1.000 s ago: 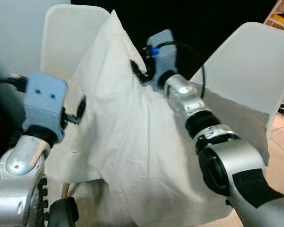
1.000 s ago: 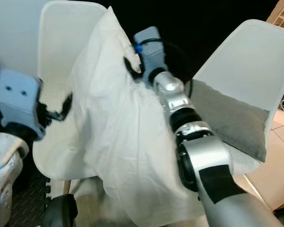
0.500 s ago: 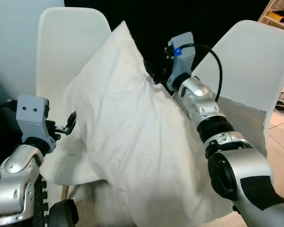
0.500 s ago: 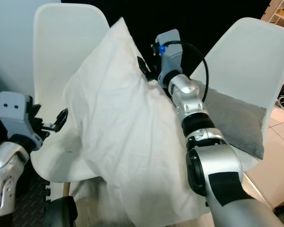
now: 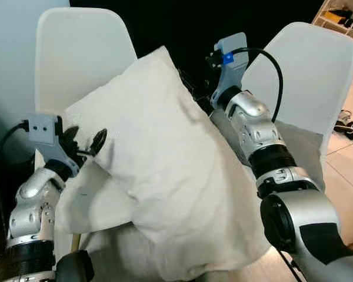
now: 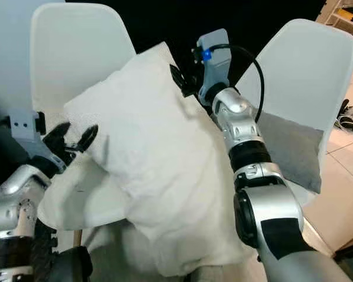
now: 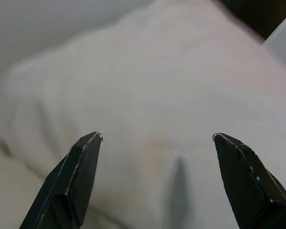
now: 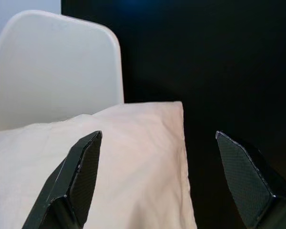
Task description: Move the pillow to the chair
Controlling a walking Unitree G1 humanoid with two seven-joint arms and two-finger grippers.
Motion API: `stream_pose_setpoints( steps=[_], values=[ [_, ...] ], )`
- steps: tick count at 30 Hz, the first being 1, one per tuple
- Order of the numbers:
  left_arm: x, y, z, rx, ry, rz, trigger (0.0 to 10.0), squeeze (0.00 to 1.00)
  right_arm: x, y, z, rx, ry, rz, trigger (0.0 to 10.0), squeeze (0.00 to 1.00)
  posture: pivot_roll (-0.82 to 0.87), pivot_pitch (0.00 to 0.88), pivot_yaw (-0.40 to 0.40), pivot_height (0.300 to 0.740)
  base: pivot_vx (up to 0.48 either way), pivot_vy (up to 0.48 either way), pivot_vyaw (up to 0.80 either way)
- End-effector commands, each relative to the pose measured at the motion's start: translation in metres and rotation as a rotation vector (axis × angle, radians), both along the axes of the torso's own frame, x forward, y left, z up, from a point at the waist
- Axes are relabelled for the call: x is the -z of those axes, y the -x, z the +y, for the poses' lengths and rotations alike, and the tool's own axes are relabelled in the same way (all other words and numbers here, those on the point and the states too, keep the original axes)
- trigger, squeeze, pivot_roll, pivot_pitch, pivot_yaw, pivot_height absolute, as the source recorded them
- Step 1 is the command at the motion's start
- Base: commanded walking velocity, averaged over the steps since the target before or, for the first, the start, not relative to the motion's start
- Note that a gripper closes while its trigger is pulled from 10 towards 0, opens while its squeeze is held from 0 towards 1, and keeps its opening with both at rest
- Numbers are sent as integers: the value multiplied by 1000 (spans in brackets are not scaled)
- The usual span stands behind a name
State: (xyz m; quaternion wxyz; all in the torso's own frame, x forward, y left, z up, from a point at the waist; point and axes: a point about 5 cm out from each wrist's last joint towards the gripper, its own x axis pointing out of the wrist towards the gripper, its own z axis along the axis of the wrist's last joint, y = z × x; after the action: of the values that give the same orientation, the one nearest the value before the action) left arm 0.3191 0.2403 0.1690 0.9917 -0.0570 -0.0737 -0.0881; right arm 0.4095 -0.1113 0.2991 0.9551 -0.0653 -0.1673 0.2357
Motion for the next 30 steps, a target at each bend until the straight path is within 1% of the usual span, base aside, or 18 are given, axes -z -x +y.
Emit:
stream_pose_setpoints(
  steps=[1, 2, 4, 5, 6, 7, 8, 9, 10, 12, 15, 17, 20, 23, 25, 26, 28, 30],
  values=[
    [19, -3, 9, -39, 11, 66, 10000, 1000, 1, 1, -4, -3, -7, 12, 10000, 0, -40, 119, -162, 465, 0, 0, 0],
    [19, -3, 9, -39, 11, 66, 10000, 1000, 1, 1, -4, -3, -7, 12, 10000, 0, -40, 119, -162, 465, 0, 0, 0],
    [29, -9, 16, -97, 27, 108, 10000, 1000, -1, 3, -5, -7, -6, 9, 10000, 0, -50, 125, -160, 465, 0, 0, 0],
    [29, -9, 16, -97, 27, 108, 10000, 1000, -1, 3, -5, -7, -6, 9, 10000, 0, -50, 125, -160, 465, 0, 0, 0],
    [34, -13, 23, -162, 16, 146, 10000, 0, -3, 4, -7, -9, -6, 5, 10000, 0, -59, 133, -158, 465, 0, 0, 0],
    [36, -15, 27, -200, 13, 171, 10000, 0, -4, 4, -7, -10, -7, 3, 10000, 0, -64, 139, -156, 465, 0, 0, 0],
    [36, -15, 27, -200, 13, 171, 10000, 0, -4, 4, -7, -10, -7, 3, 10000, 0, -64, 139, -156, 465, 0, 0, 0],
    [38, -18, 34, -243, 15, 192, 10000, 0, -5, 6, -9, -11, -7, 2, 10000, 0, -75, 149, -152, 465, 0, 0, 0],
    [38, -18, 34, -243, 15, 192, 10000, 0, -5, 6, -9, -11, -7, 2, 10000, 0, -75, 149, -152, 465, 0, 0, 0],
    [37, -21, 40, -271, 14, 191, 10000, 0, -5, 9, -10, -17, -9, 4, 10000, 0, -85, 157, -149, 465, 0, 0, 0],
    [35, -22, 41, -264, 15, 180, 10000, 0, -5, 11, -10, -19, -9, 4, 10000, 0, -95, 167, -149, 465, 0, 0, 0],
    [28, -25, 39, -224, 33, 137, 10000, 0, -4, 14, -11, -24, -6, 9, 10000, 0, -102, 176, -149, 465, 0, 0, 0],
    [26, -28, 39, -204, 59, 116, 10000, 0, -3, 16, -11, -26, -2, 14, 10000, 0, -108, 190, -150, 465, 0, 0, 0],
    [25, -32, 38, -175, 180, 85, 10000, 0, -4, 23, -10, -33, 0, 12, 10000, 0, -125, 213, -154, 465, 0, 0, 0],
    [25, -32, 38, -175, 180, 85, 10000, 0, -4, 23, -10, -33, 0, 12, 10000, 0, -125, 213, -154, 465, 0, 0, 0],
    [22, -34, 39, -167, 324, 52, 10000, 0, -8, 28, -7, -57, -19, 8, 10000, 0, -140, 239, -162, 465, 0, 0, 0],
    [18, -36, 40, -157, 411, 19, 10000, 0, -10, 33, -4, -85, -37, 7, 10000, 0, -145, 249, -163, 465, 0, 0, 0],
    [13, -39, 39, -148, 443, -5, 10000, 0, -11, 39, 1, -117, -51, 11, 10000, 0, -149, 261, -165, 465, 0, 0, 0]
  ],
)
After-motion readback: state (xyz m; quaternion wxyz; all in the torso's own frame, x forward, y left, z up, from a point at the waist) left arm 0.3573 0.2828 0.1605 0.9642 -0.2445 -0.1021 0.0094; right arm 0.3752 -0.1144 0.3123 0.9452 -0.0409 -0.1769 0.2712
